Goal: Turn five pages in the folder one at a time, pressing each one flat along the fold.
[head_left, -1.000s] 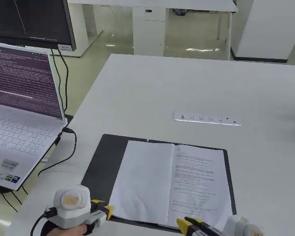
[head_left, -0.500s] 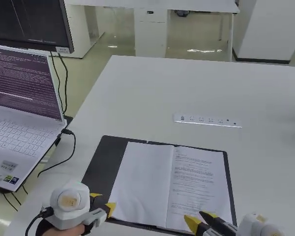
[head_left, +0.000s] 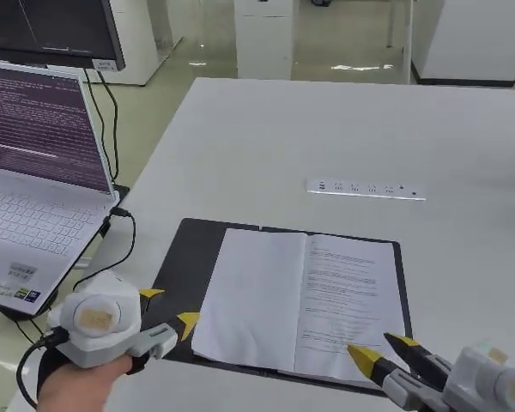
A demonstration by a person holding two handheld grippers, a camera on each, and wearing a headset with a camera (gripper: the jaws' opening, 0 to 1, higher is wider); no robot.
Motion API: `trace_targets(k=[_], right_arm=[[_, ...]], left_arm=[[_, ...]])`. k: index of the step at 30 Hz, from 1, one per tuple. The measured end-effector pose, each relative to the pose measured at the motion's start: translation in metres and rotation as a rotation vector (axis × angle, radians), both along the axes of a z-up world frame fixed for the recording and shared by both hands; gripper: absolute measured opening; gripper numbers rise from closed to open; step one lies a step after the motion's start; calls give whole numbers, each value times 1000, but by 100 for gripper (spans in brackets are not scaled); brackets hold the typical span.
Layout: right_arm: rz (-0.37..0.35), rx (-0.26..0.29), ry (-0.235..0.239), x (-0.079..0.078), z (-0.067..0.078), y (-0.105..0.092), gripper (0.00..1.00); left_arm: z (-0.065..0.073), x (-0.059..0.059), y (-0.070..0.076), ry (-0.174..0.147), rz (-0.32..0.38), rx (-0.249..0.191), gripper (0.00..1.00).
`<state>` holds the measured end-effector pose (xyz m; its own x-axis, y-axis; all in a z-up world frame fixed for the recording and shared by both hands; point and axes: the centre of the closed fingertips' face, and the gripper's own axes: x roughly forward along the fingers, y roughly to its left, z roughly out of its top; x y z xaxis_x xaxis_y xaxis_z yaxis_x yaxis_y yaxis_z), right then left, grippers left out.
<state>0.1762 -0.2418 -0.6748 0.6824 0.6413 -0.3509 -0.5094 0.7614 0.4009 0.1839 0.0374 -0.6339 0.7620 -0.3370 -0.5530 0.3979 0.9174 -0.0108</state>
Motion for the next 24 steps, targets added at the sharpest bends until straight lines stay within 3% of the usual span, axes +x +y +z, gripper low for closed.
trace_targets(k=[4,8,15,24], right_arm=[[2,-19,-21,-1,7,-4,52],[8,-40,-41,-5,12,-7,53],[22,-68,-40,-19,10,-11,57],[32,-78,-28,-23,7,-11,61]], left_arm=[[7,-4,2,-13,-1,3,41],[7,-12,1,-2,-8,13,44],[5,-25,-7,2,-22,-18,52],[7,-23,-21,-7,-34,-59,62]])
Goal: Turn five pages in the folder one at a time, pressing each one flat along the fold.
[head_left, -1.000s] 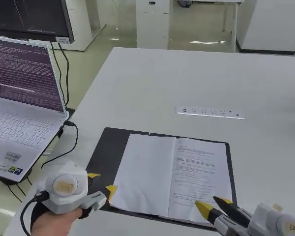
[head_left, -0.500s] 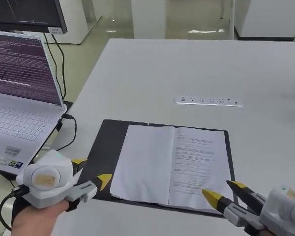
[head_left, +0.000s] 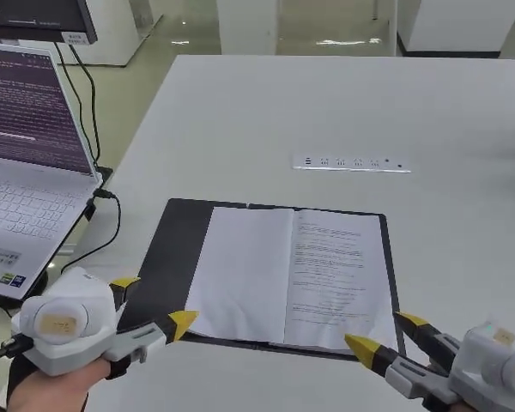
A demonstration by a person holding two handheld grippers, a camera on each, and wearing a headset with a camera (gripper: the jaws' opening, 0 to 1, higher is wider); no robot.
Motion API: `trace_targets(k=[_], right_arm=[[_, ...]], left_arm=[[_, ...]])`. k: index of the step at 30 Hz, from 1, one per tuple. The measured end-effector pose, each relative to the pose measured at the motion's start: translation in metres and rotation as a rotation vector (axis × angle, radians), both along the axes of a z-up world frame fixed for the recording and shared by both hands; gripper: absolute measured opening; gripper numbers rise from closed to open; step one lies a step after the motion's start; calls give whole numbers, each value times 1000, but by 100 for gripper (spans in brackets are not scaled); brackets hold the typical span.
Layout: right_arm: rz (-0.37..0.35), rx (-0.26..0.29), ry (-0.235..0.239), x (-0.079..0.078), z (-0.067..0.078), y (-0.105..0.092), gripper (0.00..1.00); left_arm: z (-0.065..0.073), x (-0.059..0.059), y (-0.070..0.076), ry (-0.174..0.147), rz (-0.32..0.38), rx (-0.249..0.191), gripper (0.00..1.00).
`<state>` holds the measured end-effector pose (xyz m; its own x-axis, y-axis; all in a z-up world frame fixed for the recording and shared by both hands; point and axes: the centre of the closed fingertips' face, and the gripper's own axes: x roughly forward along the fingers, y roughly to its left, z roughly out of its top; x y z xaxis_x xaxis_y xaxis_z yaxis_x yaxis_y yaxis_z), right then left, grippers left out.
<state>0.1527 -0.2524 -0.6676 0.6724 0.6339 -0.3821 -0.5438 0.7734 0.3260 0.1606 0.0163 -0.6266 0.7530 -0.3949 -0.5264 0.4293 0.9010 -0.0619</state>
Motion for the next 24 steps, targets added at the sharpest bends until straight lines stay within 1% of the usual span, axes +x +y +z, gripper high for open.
trace_targets(k=[2,3,6,13,15,24], right_arm=[[5,0,-2,1,1,1,62],[6,-1,-2,1,2,1,62],[6,-3,-6,2,3,0,63],[7,-10,5,2,1,-3,64],[8,-13,9,1,0,-4,64],[8,-6,23,-6,0,-5,64]], left_arm=[[0,1,-3,3,-3,-7,64],[-1,2,-3,4,-3,-3,65],[-3,4,-2,9,-6,-4,66],[-5,6,-7,17,-19,-7,68],[-5,8,-9,19,-25,-7,68],[-10,13,-26,30,-63,-18,68]])
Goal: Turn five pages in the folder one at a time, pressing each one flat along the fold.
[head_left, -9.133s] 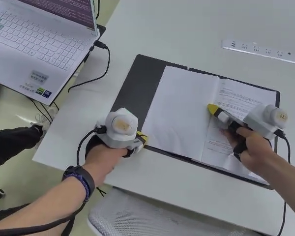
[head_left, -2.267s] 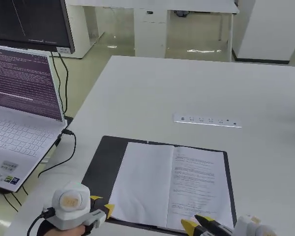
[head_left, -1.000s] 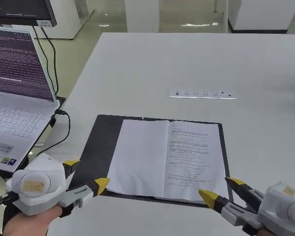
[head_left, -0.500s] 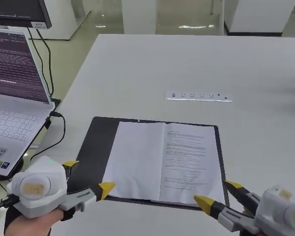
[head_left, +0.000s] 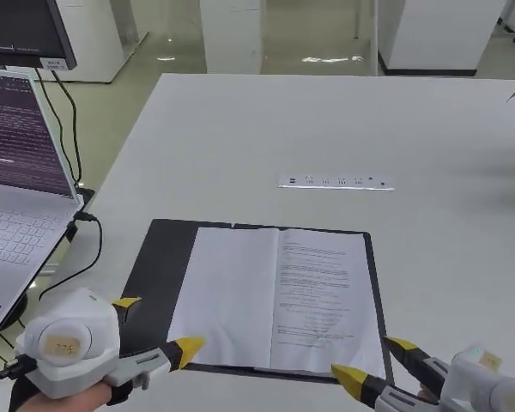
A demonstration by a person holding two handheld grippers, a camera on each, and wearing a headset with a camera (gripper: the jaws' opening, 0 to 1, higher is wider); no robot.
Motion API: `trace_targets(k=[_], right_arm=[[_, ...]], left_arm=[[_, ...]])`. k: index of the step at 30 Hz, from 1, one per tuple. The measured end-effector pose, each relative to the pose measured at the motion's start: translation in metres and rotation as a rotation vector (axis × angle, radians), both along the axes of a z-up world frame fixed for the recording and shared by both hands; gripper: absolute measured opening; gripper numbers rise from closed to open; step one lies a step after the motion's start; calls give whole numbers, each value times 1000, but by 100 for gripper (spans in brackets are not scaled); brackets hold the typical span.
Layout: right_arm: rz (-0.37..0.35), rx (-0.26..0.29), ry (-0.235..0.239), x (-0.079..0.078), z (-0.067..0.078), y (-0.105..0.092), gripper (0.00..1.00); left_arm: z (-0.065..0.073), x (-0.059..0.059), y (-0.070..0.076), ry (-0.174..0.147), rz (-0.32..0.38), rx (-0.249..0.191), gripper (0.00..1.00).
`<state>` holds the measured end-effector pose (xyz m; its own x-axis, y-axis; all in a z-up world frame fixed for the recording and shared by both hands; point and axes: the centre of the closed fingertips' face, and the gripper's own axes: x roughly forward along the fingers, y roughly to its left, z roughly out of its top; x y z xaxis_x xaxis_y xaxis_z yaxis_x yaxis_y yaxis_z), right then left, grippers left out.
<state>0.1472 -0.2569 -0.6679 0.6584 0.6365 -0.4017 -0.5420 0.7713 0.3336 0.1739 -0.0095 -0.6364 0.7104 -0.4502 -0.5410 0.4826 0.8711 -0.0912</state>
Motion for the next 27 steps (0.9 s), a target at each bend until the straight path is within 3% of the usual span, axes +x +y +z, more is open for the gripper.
trace_targets(k=[14,27], right_arm=[[-12,2,5,-2,-1,-4,65],[-2,-14,16,-6,-5,-1,66]], left_arm=[[-3,8,-26,3,-75,-4,69],[-14,18,-75,22,-202,3,68]])
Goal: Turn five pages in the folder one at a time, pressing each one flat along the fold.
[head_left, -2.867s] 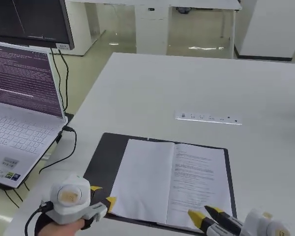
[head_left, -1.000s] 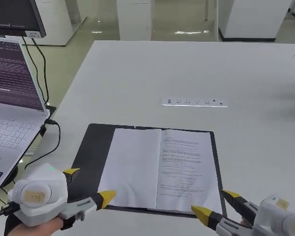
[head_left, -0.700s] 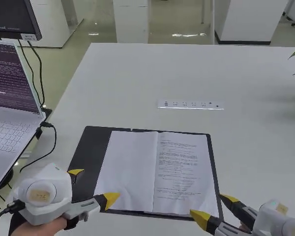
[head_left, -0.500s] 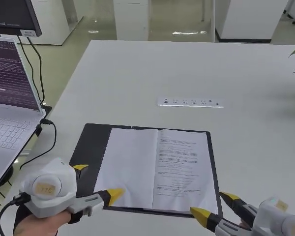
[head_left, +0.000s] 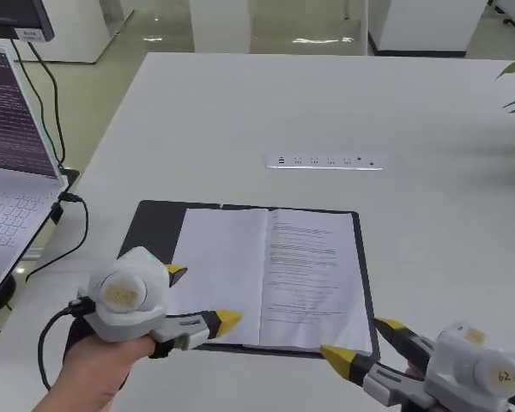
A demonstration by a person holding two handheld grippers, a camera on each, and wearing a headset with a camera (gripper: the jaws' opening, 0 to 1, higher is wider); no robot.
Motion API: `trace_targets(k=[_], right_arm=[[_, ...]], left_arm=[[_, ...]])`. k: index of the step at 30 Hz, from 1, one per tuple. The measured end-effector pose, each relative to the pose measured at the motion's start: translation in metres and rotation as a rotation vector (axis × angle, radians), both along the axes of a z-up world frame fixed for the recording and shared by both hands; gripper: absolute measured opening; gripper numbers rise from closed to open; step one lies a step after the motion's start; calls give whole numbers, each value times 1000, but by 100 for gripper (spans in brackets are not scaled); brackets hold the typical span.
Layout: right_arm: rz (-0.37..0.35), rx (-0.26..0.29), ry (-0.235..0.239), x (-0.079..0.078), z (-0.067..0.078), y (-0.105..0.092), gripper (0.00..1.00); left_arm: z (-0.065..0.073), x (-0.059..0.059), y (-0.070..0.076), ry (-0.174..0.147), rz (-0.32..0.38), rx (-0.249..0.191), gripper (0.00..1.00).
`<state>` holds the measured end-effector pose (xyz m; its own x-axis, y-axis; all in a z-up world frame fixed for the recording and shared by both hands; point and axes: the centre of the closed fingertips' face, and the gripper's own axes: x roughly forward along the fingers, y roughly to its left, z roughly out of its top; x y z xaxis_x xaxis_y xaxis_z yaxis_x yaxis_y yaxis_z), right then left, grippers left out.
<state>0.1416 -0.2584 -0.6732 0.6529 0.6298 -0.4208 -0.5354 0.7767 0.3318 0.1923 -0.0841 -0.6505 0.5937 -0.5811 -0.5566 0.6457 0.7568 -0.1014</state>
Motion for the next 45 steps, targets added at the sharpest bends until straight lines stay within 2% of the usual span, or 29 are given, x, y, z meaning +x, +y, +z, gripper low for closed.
trace_targets(k=[9,15,20,26,31,36,41,45], right_arm=[[-6,3,17,-6,-5,-3,66],[-16,6,16,-5,-3,-6,66],[-19,4,16,-4,-2,-7,66],[-10,-7,19,-5,-4,-4,66],[2,-26,31,-8,-8,1,66],[-15,-12,31,-9,-6,2,66],[-12,-26,33,-10,-6,1,67],[-21,-36,28,-10,-4,-5,68]], left_arm=[[-11,4,-39,19,-76,-18,68],[-22,2,-64,34,-144,-2,67],[-31,1,-80,42,-201,18,67],[-40,1,-92,50,-236,36,67],[-46,5,-108,51,-249,23,67],[-58,9,-128,66,-282,28,67],[-66,14,-147,74,-309,33,68],[-82,18,-161,90,-339,51,68]])
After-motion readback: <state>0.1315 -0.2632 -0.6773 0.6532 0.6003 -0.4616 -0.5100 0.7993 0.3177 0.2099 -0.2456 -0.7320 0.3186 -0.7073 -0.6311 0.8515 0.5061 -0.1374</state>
